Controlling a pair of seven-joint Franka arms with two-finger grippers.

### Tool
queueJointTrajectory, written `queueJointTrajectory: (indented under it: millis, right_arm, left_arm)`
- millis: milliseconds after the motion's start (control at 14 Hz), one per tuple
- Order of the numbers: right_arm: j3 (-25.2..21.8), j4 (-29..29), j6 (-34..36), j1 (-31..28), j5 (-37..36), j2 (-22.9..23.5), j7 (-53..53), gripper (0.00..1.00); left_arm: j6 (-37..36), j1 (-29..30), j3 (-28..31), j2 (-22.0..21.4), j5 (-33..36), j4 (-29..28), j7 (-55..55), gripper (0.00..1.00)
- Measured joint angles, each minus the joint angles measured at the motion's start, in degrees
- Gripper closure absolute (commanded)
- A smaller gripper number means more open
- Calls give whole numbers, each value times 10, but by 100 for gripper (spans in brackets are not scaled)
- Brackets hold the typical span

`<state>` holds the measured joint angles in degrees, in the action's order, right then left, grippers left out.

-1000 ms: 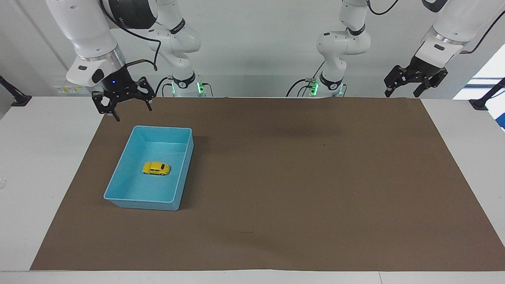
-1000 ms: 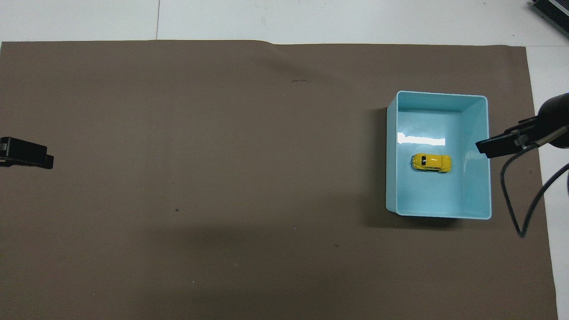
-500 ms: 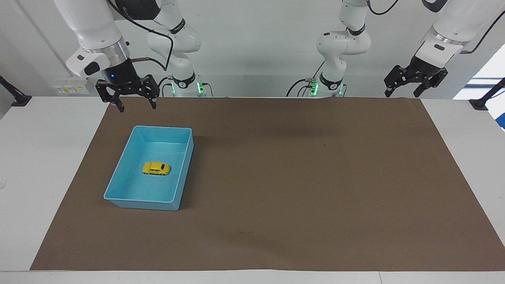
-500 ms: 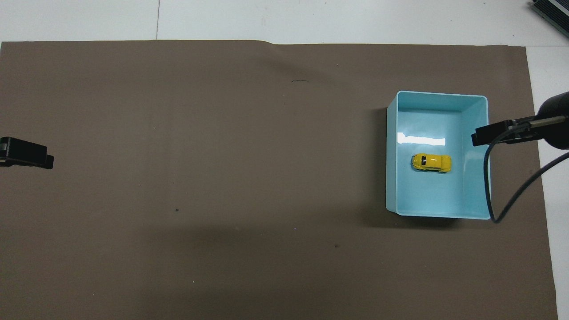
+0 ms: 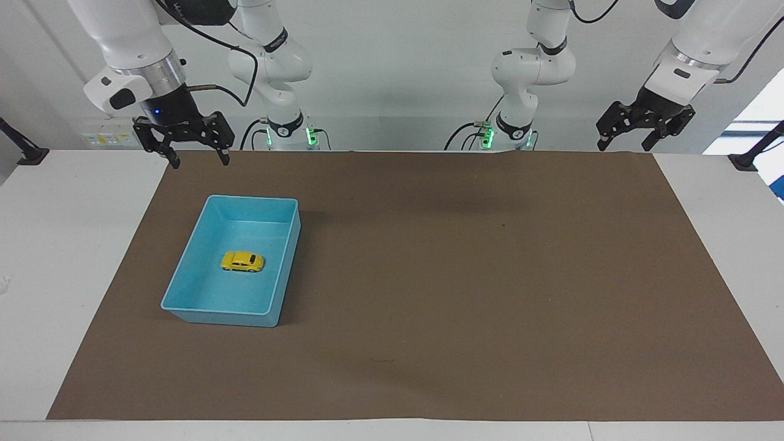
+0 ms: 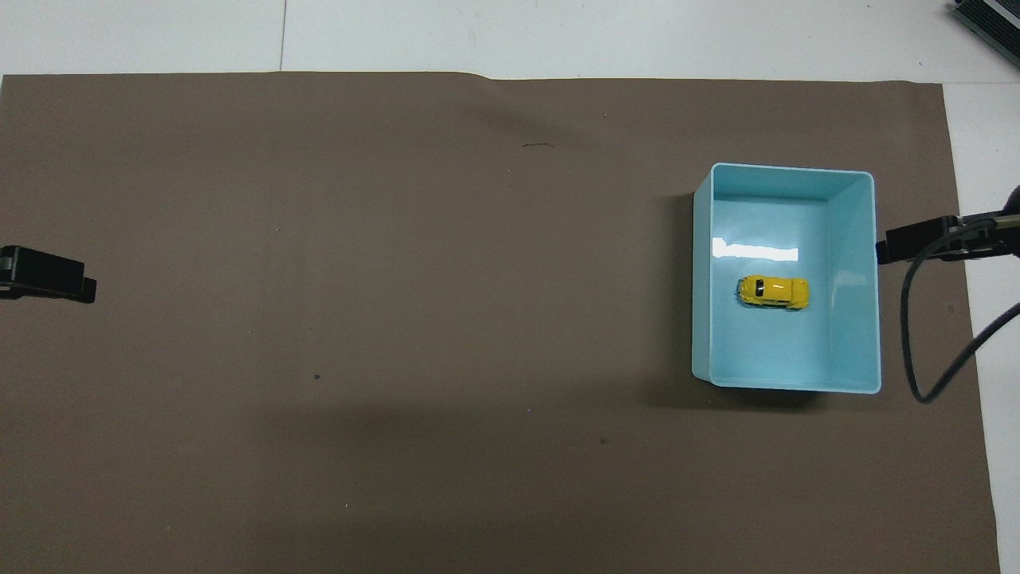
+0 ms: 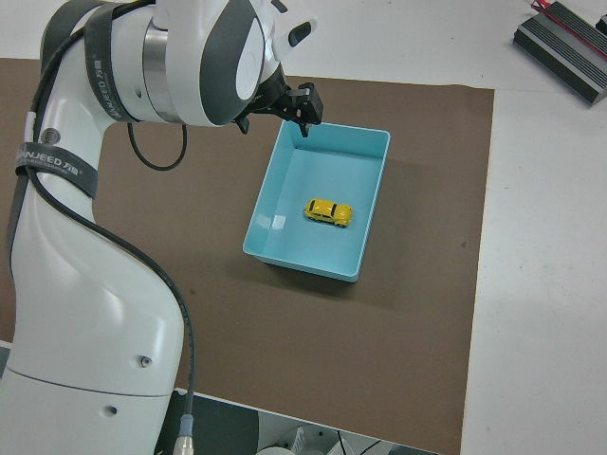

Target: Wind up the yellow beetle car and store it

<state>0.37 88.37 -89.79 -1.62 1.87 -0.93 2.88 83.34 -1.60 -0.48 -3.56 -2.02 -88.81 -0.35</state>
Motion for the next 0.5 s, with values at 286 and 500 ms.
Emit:
queueJointTrajectory:
  millis: [286,500]
  right_arm:
    - [-5,0,5,-2,0,-6,0,0]
    - [-4,0,5,-2,0,-7,0,0]
  left_arm:
    - [0,0,0,0,0,0,0,0]
    - [0,0,0,0,0,0,0,0]
